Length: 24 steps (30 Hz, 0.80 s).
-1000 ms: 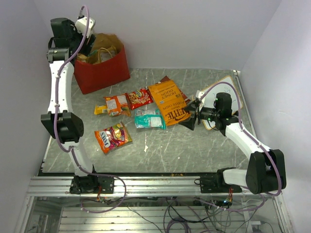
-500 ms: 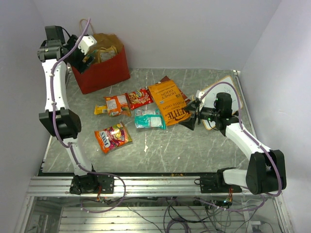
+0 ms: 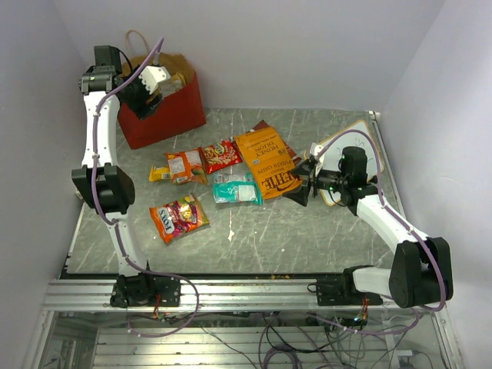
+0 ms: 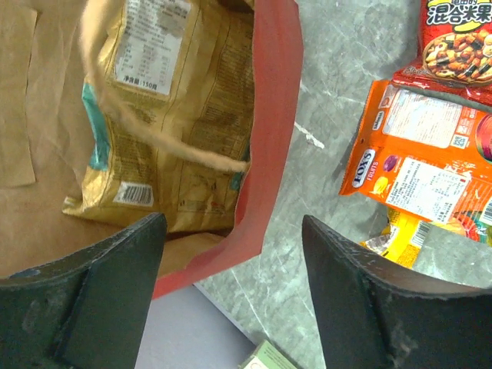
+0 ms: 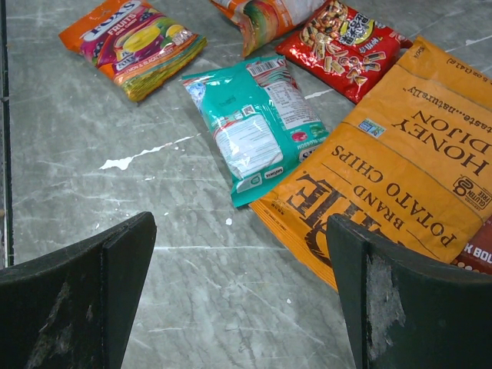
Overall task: Place the snacks into the paper bag
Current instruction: Pick up the snack from the center of the board.
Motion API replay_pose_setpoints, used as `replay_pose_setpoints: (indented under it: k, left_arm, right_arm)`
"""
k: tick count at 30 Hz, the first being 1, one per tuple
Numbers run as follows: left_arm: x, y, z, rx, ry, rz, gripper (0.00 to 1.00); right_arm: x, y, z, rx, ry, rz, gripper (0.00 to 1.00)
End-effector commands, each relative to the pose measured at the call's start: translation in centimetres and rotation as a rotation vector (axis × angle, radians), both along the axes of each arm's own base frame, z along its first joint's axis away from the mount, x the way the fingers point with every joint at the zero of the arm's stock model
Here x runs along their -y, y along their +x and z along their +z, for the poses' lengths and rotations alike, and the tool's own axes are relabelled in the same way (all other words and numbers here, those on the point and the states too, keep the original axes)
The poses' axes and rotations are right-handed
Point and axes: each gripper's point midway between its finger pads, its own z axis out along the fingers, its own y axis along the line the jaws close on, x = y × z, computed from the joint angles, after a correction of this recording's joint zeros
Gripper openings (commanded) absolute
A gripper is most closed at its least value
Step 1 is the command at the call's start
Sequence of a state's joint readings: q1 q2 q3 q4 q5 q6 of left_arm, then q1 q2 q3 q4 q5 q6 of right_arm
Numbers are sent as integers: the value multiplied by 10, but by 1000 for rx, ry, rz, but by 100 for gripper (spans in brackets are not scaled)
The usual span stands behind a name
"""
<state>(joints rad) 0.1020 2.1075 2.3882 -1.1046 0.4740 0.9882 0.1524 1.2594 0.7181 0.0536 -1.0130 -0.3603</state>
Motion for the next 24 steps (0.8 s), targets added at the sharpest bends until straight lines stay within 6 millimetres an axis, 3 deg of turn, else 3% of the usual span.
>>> replay_pose_setpoints:
  k: [1, 9, 12, 19, 24]
  left_arm:
    - [14, 5, -3, 5, -3, -52, 76]
    - [22, -6, -16, -51, -8, -75, 47]
    - [28, -12, -11, -58, -24, -62, 19]
    - [45, -34, 6, -21, -74, -65, 16]
    - [54, -50, 4, -58, -86, -80, 9]
  right_arm:
    - [0, 6, 9, 41, -4, 1, 93]
    - [0, 7, 6, 32, -7, 3, 93]
    - [0, 7, 6, 35, -8, 4, 93]
    - [-1, 6, 6, 32, -7, 10, 93]
    - [-1, 6, 6, 34, -8, 12, 93]
